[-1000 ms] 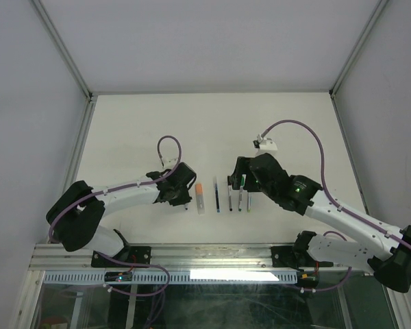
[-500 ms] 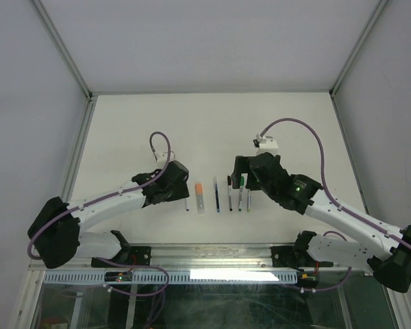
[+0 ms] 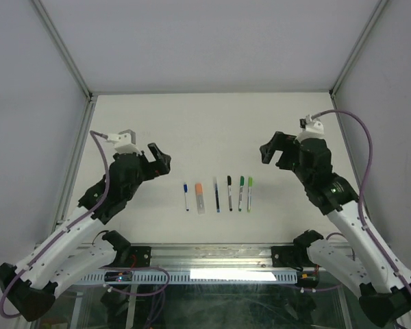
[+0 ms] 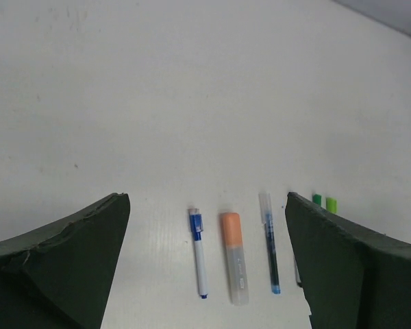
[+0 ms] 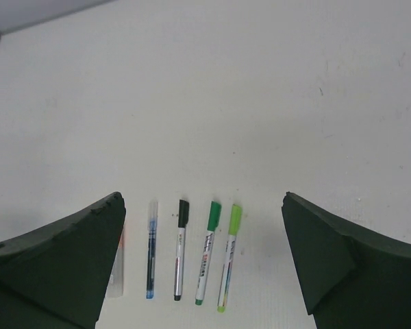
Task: Insert the pens into the pen caps
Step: Reset both arms
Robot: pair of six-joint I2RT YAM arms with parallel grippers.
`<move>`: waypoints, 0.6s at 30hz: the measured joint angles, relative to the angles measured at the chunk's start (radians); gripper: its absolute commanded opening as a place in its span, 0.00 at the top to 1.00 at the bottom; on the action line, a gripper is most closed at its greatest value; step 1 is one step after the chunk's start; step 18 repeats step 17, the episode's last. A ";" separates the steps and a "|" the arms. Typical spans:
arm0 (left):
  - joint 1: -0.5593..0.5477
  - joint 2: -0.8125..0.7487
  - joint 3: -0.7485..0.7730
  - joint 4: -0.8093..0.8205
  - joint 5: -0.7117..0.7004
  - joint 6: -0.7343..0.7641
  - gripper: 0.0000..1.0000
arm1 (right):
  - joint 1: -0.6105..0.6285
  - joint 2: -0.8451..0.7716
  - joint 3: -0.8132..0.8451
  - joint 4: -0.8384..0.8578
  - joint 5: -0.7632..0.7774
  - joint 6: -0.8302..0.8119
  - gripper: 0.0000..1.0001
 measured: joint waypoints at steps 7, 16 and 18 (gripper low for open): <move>0.000 -0.277 0.009 -0.003 -0.069 0.080 0.01 | -0.015 -0.256 -0.051 0.066 -0.069 -0.046 0.00; 0.000 -0.448 -0.019 -0.006 -0.107 0.122 0.01 | -0.015 -0.382 -0.161 0.080 -0.073 -0.046 0.00; 0.000 -0.445 -0.025 -0.011 -0.107 0.123 0.01 | -0.015 -0.382 -0.166 0.078 -0.073 -0.044 0.00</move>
